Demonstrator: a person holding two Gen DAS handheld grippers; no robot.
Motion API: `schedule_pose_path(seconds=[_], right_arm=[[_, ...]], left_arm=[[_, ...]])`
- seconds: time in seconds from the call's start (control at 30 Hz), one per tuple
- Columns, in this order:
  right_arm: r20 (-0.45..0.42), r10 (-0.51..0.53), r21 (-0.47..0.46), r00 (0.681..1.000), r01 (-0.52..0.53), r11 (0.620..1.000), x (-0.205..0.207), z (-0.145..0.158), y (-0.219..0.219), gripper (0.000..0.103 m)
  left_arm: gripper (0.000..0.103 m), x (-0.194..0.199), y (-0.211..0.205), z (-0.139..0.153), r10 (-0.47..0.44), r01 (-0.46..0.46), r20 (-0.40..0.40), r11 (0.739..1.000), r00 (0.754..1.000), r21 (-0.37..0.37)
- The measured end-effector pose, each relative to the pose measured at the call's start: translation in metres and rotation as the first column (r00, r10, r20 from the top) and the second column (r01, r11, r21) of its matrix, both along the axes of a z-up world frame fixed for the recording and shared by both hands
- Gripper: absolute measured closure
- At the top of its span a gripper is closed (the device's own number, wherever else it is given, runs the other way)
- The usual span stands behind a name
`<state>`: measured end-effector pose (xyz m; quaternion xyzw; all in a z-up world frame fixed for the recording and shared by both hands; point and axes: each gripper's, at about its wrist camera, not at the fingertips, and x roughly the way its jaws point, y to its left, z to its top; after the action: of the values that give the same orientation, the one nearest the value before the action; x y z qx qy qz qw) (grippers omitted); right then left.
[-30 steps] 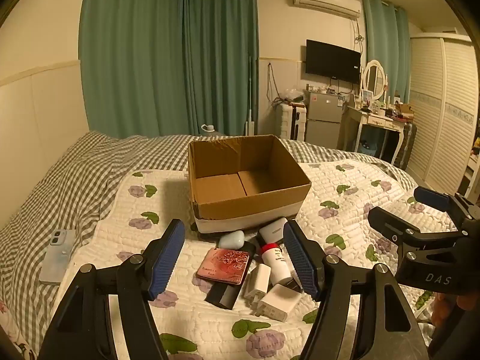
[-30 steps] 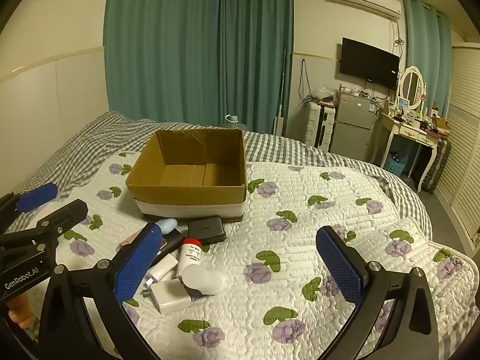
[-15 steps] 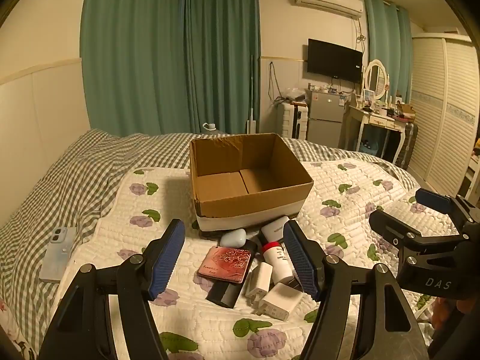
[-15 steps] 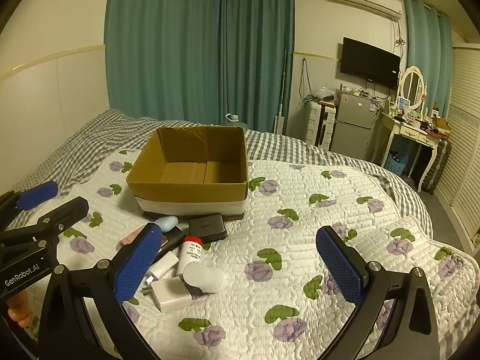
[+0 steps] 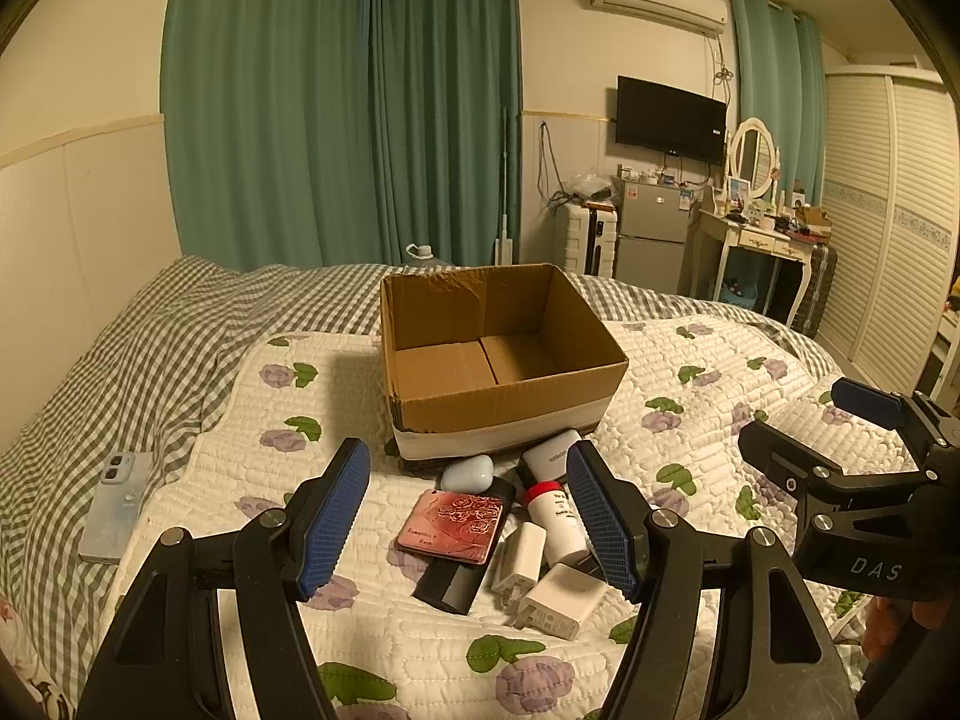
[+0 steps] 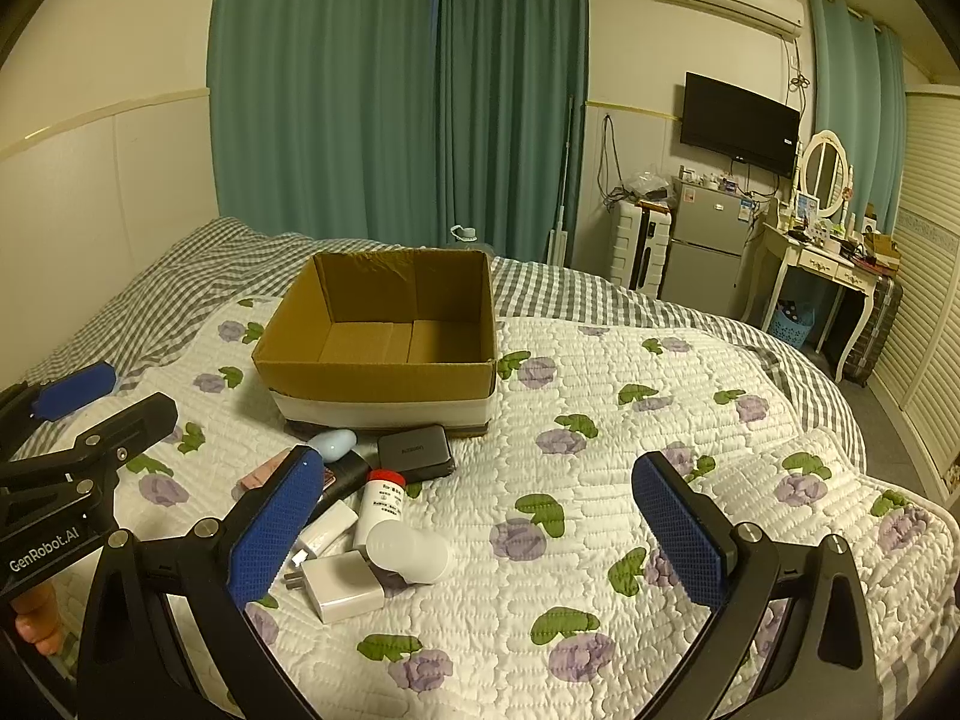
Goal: Organize rigid objects
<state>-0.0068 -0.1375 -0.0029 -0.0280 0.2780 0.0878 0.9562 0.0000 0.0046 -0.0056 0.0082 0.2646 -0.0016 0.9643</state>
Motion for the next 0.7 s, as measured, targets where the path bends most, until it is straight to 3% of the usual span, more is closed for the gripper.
schedule_pose_path(seconds=[0.7], right_arm=[[-0.012,0.004,-0.003,1.000,-0.004,1.000,0.0019,-0.0007,0.0019,0.000]], left_arm=[[0.032,0.0004,0.0019,-0.0008,0.000,0.000,-0.003,1.000,1.000,0.001]])
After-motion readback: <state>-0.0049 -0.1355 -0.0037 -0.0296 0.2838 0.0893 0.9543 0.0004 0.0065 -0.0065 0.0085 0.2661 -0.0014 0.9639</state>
